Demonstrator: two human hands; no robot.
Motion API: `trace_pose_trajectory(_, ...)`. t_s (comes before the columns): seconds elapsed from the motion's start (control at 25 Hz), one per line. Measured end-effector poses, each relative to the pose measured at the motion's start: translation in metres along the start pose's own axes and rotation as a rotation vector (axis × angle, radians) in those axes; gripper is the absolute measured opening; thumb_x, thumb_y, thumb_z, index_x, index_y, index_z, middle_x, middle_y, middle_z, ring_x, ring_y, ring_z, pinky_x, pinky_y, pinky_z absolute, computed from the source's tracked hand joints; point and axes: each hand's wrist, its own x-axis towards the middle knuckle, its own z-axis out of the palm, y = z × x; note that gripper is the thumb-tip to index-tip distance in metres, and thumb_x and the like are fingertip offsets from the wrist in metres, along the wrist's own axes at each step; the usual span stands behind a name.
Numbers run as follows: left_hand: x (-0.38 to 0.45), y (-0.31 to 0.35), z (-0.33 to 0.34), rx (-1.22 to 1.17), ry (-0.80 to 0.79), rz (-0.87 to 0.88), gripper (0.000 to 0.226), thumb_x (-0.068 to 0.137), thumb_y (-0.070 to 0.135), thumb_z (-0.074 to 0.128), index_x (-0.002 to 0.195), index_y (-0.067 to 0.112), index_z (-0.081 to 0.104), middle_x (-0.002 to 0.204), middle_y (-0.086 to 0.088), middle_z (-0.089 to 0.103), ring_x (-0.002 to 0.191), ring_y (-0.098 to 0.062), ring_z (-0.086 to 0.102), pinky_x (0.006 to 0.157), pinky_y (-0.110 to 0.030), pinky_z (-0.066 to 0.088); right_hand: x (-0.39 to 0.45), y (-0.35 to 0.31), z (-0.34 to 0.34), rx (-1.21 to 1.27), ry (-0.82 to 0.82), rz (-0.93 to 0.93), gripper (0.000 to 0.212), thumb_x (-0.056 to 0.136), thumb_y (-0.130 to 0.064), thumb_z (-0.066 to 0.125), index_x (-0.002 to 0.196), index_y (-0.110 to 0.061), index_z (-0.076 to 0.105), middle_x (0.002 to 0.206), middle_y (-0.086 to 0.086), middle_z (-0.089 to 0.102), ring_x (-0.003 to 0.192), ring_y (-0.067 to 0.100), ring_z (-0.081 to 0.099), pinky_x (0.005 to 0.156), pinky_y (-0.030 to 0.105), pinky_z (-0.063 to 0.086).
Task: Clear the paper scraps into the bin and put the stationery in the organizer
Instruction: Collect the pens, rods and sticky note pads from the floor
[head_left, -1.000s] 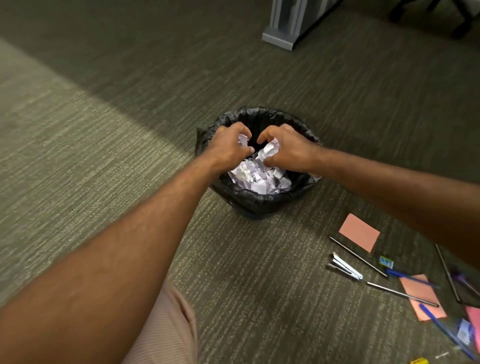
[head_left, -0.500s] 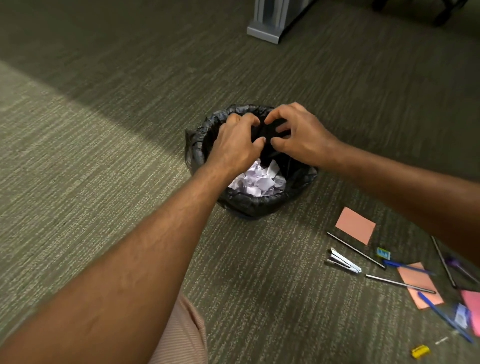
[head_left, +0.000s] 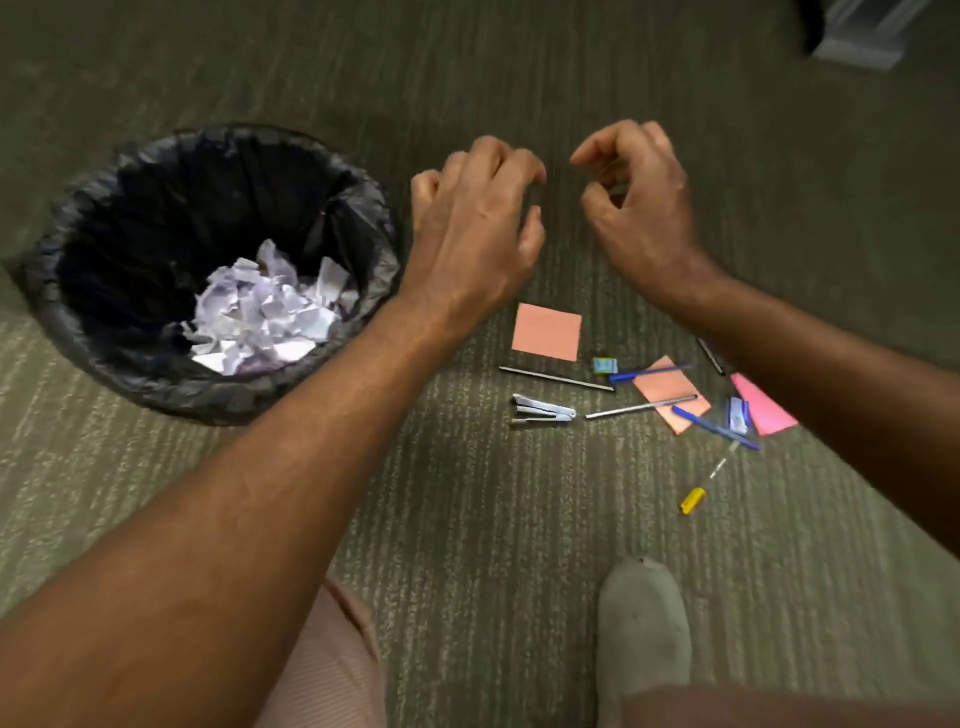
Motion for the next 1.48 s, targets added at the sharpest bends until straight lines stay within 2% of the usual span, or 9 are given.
trace_pose_trajectory(0.24, -0.009, 0.065, 0.100, -0.030, -0.379, 0.127, 0.031, 0.093, 0.033, 0.054, 0.123, 0.026, 0.059, 0.125, -0.004, 0.056, 0.117, -0.028, 0.055, 0.094, -0.047, 0.039, -0.085, 0.105, -0.048, -0.075, 0.070, 0.332, 0.029, 0.081, 0.005, 0.051, 0.100, -0.008, 0.069, 0.101, 0.004, 0.054, 0.083, 0.012, 0.056, 0.080, 0.022, 0.047)
trace_pose_trajectory(0.44, -0.026, 0.097, 0.165, 0.000, -0.650, 0.232, 0.028, 0.094, 0.034, 0.055, 0.120, 0.024, 0.060, 0.125, -0.007, 0.058, 0.119, -0.032, 0.054, 0.094, -0.048, 0.039, -0.163, 0.172, -0.075, -0.104, 0.073, 0.556, 0.038, 0.080, 0.011, 0.050, 0.100, -0.016, 0.067, 0.105, 0.006, 0.059, 0.084, 0.001, 0.055, 0.083, 0.011, 0.042)
trace_pose_trajectory(0.64, -0.029, 0.107, 0.219, 0.116, -0.807, 0.242, 0.029, 0.094, 0.034, 0.056, 0.120, 0.023, 0.059, 0.126, -0.009, 0.062, 0.120, -0.034, 0.056, 0.101, -0.052, 0.037, -0.227, 0.209, -0.073, -0.166, -0.093, 0.680, 0.032, 0.084, 0.005, 0.055, 0.110, -0.010, 0.065, 0.114, 0.011, 0.064, 0.102, 0.026, 0.061, 0.089, 0.035, 0.049)
trace_pose_trajectory(0.76, -0.027, 0.113, 0.246, 0.212, -0.804, 0.237, 0.025, 0.094, 0.031, 0.055, 0.117, 0.022, 0.059, 0.122, -0.010, 0.067, 0.116, -0.036, 0.060, 0.104, -0.053, 0.034, -0.242, 0.214, -0.059, -0.291, -0.272, 0.671, 0.037, 0.088, -0.003, 0.058, 0.123, -0.015, 0.063, 0.122, 0.011, 0.064, 0.116, 0.031, 0.055, 0.095, 0.041, 0.047)
trace_pose_trajectory(0.88, -0.033, 0.114, 0.265, 0.306, -0.723, 0.273, 0.025, 0.093, 0.022, 0.054, 0.117, 0.021, 0.059, 0.116, -0.011, 0.069, 0.111, -0.036, 0.063, 0.105, -0.054, 0.031, -0.241, 0.219, -0.054, -0.396, -0.369, 0.651, 0.044, 0.092, -0.007, 0.054, 0.134, -0.020, 0.057, 0.129, 0.008, 0.060, 0.123, 0.032, 0.048, 0.095, 0.044, 0.047)
trace_pose_trajectory(1.08, -0.039, 0.109, 0.276, 0.359, -0.635, 0.320, 0.027, 0.090, 0.014, 0.053, 0.115, 0.020, 0.061, 0.113, -0.012, 0.068, 0.113, -0.036, 0.057, 0.103, -0.053, 0.030, -0.232, 0.229, -0.050, -0.484, -0.435, 0.600, 0.038, 0.098, -0.007, 0.050, 0.134, -0.018, 0.052, 0.127, 0.008, 0.051, 0.117, 0.029, 0.048, 0.089, 0.045, 0.051)
trace_pose_trajectory(1.2, -0.037, 0.109, 0.272, 0.299, -0.620, 0.312, 0.019, 0.090, 0.017, 0.053, 0.105, 0.020, 0.062, 0.106, -0.010, 0.070, 0.107, -0.035, 0.059, 0.101, -0.051, 0.031, -0.226, 0.235, -0.047, -0.544, -0.449, 0.572, 0.028, 0.099, -0.007, 0.054, 0.125, -0.019, 0.055, 0.120, 0.007, 0.051, 0.111, 0.027, 0.049, 0.085, 0.041, 0.050)
trace_pose_trajectory(1.36, -0.028, 0.112, 0.258, 0.129, -0.600, 0.268, 0.010, 0.094, 0.028, 0.051, 0.097, 0.023, 0.059, 0.090, -0.009, 0.070, 0.090, -0.036, 0.064, 0.096, -0.048, 0.034, -0.230, 0.238, -0.051, -0.597, -0.369, 0.387, 0.016, 0.099, -0.015, 0.057, 0.114, -0.021, 0.059, 0.113, 0.002, 0.060, 0.103, 0.023, 0.049, 0.080, 0.033, 0.033)
trace_pose_trajectory(1.48, -0.017, 0.113, 0.247, -0.095, -0.594, 0.165, 0.015, 0.096, 0.030, 0.056, 0.106, 0.027, 0.066, 0.096, -0.009, 0.073, 0.090, -0.035, 0.066, 0.078, -0.039, 0.044, -0.247, 0.227, -0.058, -0.540, -0.297, 0.248, 0.018, 0.097, -0.017, 0.063, 0.113, -0.023, 0.057, 0.109, -0.001, 0.064, 0.101, 0.022, 0.052, 0.084, 0.032, 0.036)
